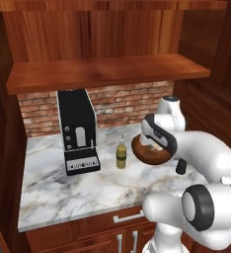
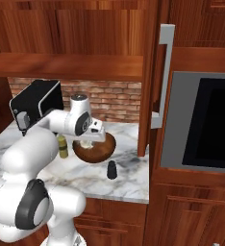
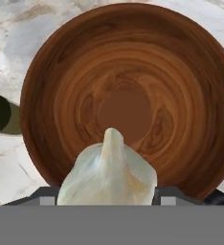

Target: Retrieve the bottle and the shaker from the cabinet and place them next to the mixing bowl on the counter. Then add garlic from the fridge to the mixing bowl.

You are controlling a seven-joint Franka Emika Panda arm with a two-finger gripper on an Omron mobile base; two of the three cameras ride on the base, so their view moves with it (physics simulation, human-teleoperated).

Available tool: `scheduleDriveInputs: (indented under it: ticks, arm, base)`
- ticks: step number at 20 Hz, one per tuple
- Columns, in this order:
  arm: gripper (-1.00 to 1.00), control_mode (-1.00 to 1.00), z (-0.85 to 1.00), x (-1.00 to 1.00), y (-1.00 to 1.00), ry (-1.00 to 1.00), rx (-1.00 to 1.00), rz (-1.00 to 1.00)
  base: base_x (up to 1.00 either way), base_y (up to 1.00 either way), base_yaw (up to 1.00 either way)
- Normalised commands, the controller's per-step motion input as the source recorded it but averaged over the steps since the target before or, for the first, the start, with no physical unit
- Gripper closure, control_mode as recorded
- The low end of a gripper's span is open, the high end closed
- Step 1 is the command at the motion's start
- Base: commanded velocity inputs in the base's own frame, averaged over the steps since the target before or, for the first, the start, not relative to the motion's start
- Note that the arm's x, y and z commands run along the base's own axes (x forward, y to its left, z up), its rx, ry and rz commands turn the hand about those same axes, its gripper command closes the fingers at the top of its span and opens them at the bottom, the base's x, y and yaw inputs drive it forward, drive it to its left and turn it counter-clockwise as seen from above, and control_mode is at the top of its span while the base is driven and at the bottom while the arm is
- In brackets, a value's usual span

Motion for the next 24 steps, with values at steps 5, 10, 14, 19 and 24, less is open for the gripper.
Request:
scheduleDriveInputs:
  ticks: [5, 10, 14, 19, 24]
  arm:
    - [1.00, -1.00, -0.16, 0.08, -0.08, 0.00, 0.00, 0.00]
    - [1.00, -1.00, -0.11, 0.01, -0.06, 0.00, 0.00, 0.00]
    - [1.00, -1.00, -0.22, 0.01, 0.00, 0.00, 0.00, 0.00]
    - [1.00, -1.00, -0.21, 0.00, 0.00, 0.00, 0.00, 0.00]
    - [-1.00, -1.00, -0.13, 0.00, 0.00, 0.01, 0.00, 0.00]
  base:
    - [0.00, 0.00, 0.00]
    - [0.00, 0.00, 0.00]
    - [0.00, 0.00, 0.00]
    - [0.00, 0.00, 0.00]
    - [0.00, 0.00, 0.00]
